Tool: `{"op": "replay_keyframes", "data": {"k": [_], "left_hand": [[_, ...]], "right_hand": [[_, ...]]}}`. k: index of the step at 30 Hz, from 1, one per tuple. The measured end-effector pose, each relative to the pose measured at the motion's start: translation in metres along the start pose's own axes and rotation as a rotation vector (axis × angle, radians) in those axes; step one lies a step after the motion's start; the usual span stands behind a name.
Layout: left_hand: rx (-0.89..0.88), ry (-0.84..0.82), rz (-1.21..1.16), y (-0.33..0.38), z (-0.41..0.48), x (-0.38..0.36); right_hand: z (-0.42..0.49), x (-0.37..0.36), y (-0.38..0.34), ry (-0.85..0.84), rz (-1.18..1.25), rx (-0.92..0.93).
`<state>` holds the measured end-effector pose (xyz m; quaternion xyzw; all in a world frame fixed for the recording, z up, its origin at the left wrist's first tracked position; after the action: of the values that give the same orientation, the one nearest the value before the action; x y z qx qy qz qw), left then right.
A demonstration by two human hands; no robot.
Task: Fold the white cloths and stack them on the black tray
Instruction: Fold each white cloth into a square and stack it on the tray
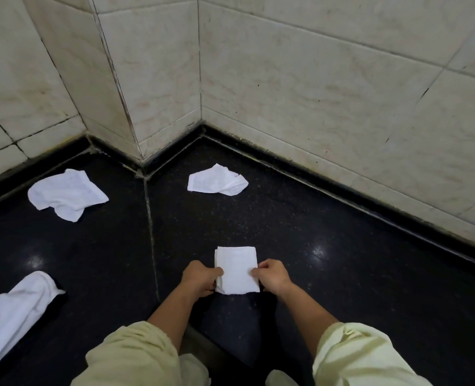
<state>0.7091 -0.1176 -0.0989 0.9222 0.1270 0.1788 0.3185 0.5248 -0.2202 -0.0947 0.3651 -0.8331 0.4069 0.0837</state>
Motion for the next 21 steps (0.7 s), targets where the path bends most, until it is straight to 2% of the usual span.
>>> {"op": "replay_keyframes", "data": {"k": [8, 16, 21], "left_hand": [[0.141, -0.173, -0.080, -0.012, -0.010, -0.014], [0.112, -0.289, -0.083, -0.003, -0.006, -0.044], [0.118, -0.500, -0.259, 0.010, -0.024, -0.086]], "right_hand": [[-0.024, -0.007, 0.006, -0.183, 0.531, -0.173], [-0.044, 0.000, -0.010, -0.287, 0.769, -0.079], [-0.063, 0.024, -0.010, -0.338, 0.861, 0.003]]}}
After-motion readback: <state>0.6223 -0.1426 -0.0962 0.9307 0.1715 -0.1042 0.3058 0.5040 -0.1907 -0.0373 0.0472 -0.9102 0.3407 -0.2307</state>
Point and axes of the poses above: each hand's wrist, its own z-axis towards the middle knuckle, its own x-axis out of the back of the hand, y = z × x, the point moved 10 cm from there along z, towards the middle knuckle, and after that the axes turned 2 degrees about -x, right-handed, at the moved point
